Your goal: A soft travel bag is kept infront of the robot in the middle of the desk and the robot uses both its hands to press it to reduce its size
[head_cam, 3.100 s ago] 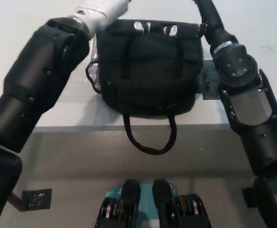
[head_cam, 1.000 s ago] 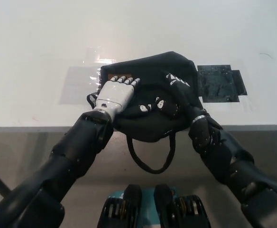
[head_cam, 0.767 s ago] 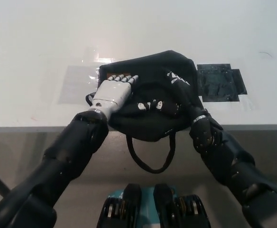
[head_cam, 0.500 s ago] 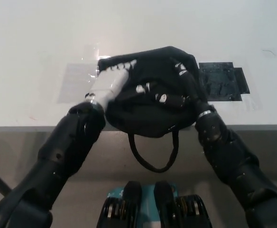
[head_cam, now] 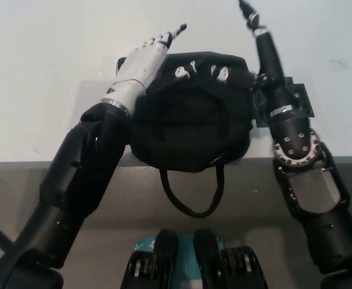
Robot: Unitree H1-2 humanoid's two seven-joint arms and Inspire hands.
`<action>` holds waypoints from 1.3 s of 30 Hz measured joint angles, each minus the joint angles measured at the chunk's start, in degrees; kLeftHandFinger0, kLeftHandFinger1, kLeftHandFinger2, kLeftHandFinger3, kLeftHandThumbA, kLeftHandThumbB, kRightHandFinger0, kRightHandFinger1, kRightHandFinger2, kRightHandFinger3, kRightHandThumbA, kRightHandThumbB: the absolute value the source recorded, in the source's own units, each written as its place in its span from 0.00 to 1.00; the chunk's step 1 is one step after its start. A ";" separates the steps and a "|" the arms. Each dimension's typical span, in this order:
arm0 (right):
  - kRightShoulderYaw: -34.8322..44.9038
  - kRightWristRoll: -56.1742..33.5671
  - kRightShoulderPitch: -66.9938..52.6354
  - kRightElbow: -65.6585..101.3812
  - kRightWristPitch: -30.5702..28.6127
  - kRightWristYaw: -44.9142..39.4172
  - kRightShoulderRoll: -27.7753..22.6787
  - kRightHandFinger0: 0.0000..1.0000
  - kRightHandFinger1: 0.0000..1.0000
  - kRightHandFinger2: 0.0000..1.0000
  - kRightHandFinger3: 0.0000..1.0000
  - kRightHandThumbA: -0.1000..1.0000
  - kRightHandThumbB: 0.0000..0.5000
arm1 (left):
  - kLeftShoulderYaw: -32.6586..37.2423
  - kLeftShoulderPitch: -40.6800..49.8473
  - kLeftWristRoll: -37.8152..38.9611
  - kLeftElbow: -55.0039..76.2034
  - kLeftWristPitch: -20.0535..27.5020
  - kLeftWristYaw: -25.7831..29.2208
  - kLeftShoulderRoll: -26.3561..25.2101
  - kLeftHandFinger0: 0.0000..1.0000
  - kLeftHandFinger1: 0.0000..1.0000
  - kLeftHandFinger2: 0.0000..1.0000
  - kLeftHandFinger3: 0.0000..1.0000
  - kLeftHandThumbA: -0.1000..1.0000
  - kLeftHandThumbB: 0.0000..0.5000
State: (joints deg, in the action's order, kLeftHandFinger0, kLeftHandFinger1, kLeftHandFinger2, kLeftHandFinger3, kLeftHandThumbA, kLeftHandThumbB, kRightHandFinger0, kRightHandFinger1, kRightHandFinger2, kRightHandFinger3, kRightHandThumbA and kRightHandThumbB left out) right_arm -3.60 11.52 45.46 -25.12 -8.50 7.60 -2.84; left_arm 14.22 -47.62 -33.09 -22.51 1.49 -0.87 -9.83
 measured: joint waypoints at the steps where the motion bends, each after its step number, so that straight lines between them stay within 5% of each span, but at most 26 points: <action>1: 0.17 -0.21 -0.30 1.69 0.49 -0.20 0.00 1.00 1.00 1.00 1.00 1.00 0.43 | -0.22 0.38 0.21 1.46 -0.22 -0.34 -0.02 1.00 1.00 1.00 1.00 1.00 0.45; 8: 2.22 -3.20 -5.01 17.54 4.49 -2.20 -0.67 1.00 1.00 1.00 1.00 1.00 0.45 | -2.87 6.34 3.42 16.53 -2.62 -4.28 -1.39 1.00 1.00 1.00 1.00 1.00 0.40; 13: 2.36 -4.94 -11.04 27.15 6.63 -3.43 -1.70 1.00 1.00 1.00 1.00 1.00 0.44 | -5.18 13.85 5.86 27.40 -3.70 -5.75 -3.66 1.00 1.00 1.00 1.00 1.00 0.54; 17: 2.38 -5.94 -17.26 33.40 7.45 -4.26 -3.06 1.00 1.00 1.00 1.00 1.00 0.55 | -6.56 21.82 8.03 36.60 -4.03 -6.42 -5.33 1.00 1.00 1.00 1.00 1.00 0.46; 20: 2.36 -7.04 -23.73 39.12 7.65 -4.74 -3.86 1.00 1.00 1.00 1.00 1.00 0.56 | -8.10 29.88 10.45 44.07 -3.99 -6.45 -6.03 1.00 1.00 1.00 1.00 1.00 0.47; 22: 2.31 -7.69 -27.79 42.29 7.63 -4.99 -4.06 1.00 1.00 1.00 1.00 1.00 0.45 | -8.99 35.06 11.87 48.44 -3.98 -6.44 -6.22 1.00 1.00 1.00 1.00 1.00 0.46; 24: 2.06 -8.59 -32.83 46.07 7.49 -5.33 -4.17 1.00 1.00 1.00 1.00 1.00 0.44 | -9.79 41.21 13.65 53.11 -3.88 -6.43 -6.31 1.00 1.00 1.00 1.00 1.00 0.56; 27: 1.36 -10.71 -40.34 51.25 6.23 -6.26 -4.69 1.00 1.00 1.00 1.00 1.00 0.49 | -11.39 51.63 16.38 59.91 -3.26 -6.37 -6.43 1.00 1.00 1.00 1.00 1.00 0.53; 31: 0.48 -13.56 -49.95 53.58 2.66 -7.55 -5.35 1.00 1.00 1.00 1.00 1.00 0.51 | -12.06 63.12 20.70 63.81 -0.50 -6.34 -6.40 1.00 1.00 1.00 1.00 1.00 0.62; 33: -0.14 -14.46 -53.15 52.52 0.85 -8.13 -5.31 1.00 1.00 1.00 1.00 1.00 0.47 | -12.06 66.33 21.93 62.69 0.80 -6.33 -5.97 1.00 1.00 1.00 1.00 1.00 0.58; 37: -1.36 -15.62 -55.34 47.62 -2.73 -9.10 -4.67 1.00 1.00 1.00 1.00 1.00 0.56 | -11.96 67.75 23.62 56.75 3.93 -6.32 -4.17 1.00 1.00 1.00 1.00 1.00 0.36; 39: -1.67 -15.78 -55.62 45.21 -3.91 -9.33 -3.97 1.00 1.00 1.00 1.00 1.00 0.53 | -11.94 67.46 24.11 53.28 5.65 -6.31 -3.48 1.00 1.00 1.00 1.00 1.00 0.37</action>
State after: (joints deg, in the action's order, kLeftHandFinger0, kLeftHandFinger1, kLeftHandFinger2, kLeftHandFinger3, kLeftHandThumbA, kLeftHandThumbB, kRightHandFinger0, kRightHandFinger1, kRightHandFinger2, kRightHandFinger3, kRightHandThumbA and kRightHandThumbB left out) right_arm -5.28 -4.26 -10.15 20.09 -12.41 -1.73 -6.81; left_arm 2.29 19.85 -8.99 30.77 7.14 -7.18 -13.31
